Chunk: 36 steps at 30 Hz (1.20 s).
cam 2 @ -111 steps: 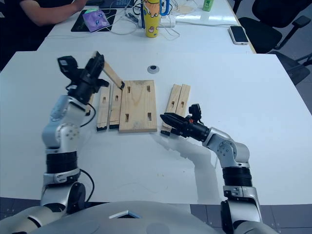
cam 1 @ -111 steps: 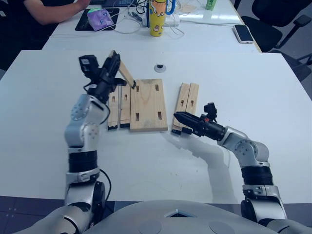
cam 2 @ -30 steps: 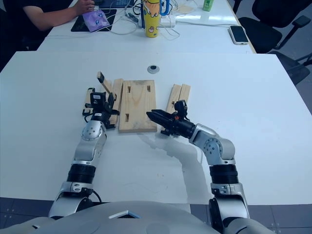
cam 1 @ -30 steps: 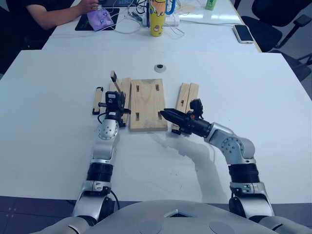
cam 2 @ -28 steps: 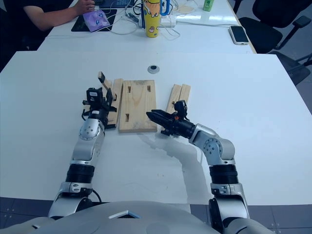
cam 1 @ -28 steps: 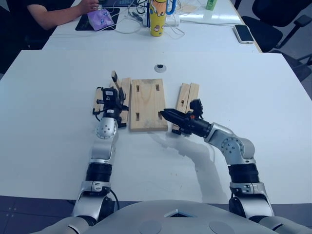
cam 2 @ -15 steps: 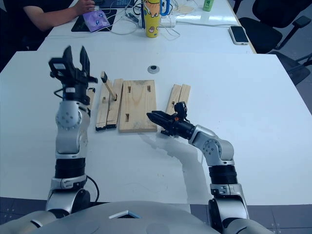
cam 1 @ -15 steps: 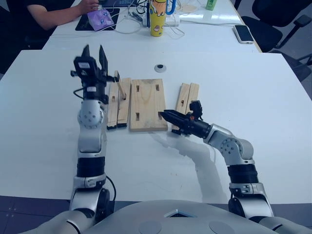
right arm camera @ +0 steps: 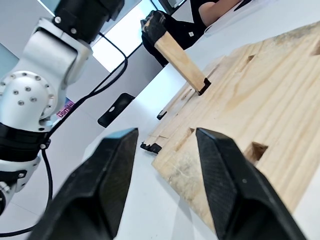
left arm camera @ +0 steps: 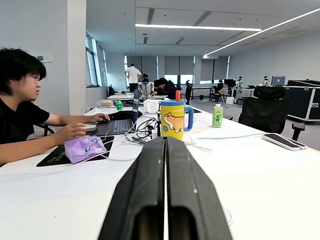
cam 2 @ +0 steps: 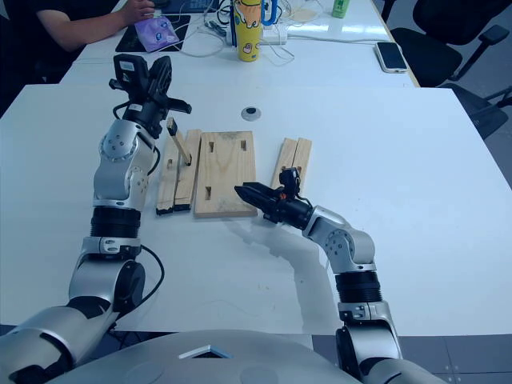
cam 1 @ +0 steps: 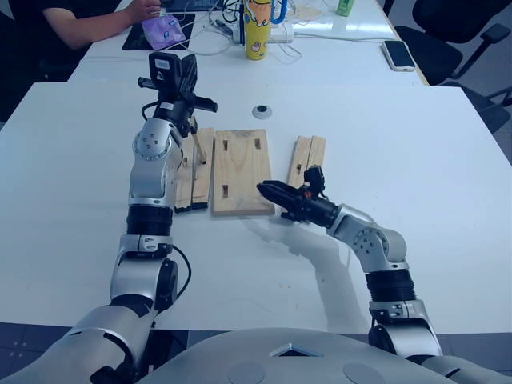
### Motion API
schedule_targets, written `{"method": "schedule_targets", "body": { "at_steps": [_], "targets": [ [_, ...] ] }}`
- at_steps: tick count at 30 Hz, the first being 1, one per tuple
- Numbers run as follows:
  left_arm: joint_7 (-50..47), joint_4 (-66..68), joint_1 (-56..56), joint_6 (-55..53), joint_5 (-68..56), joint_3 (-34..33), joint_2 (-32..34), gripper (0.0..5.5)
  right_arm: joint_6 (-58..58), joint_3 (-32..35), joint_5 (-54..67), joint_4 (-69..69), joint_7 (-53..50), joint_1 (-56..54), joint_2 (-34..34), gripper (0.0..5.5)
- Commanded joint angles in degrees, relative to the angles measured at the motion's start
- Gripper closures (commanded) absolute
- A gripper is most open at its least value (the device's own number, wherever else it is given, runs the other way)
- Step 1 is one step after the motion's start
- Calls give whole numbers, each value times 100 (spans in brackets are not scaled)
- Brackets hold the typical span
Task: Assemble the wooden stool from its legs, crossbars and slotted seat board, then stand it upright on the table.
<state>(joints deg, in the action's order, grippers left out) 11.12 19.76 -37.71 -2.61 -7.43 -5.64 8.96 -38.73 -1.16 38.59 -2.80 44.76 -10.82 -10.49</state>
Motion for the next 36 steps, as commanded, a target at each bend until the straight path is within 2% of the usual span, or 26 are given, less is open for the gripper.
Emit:
{"method": "schedule_targets", "body": {
  "at_steps": [1, 6, 8, 10, 14, 17, 24, 30, 36],
  "targets": [
    [15, 230, -438, 361, 268, 120, 162, 548, 92, -71, -138, -38, -23, -46, 14, 336],
    [-200, 304, -745, 1259, 407, 6, 191, 548, 184, -141, -220, -137, 10, -125, 79, 336],
    [-151, 387, -716, 1286, 338, 18, 141, 548, 206, -156, -237, -158, 23, -146, 92, 336],
    [-117, 706, -577, 819, 263, 43, 64, 548, 220, -171, -242, -167, 34, -152, 91, 336],
    [-17, 1649, 52, -771, 105, 124, -183, 548, 216, -201, -231, -130, 41, -116, 97, 336],
    [-73, 1881, 223, -1009, 177, 177, -216, 548, 209, -221, -239, -130, 50, -109, 92, 336],
    [-390, 1483, 30, -509, 232, 85, -133, 548, 161, -227, -229, -107, 70, -123, 62, 336],
    [-473, 591, -7, 756, 83, -139, -171, 548, 193, -210, -237, -120, 55, -103, 80, 336],
    [-396, 267, -201, 1256, 7, -285, -30, 548, 207, -206, -207, -22, -23, -15, 179, 336]
  ]
}}
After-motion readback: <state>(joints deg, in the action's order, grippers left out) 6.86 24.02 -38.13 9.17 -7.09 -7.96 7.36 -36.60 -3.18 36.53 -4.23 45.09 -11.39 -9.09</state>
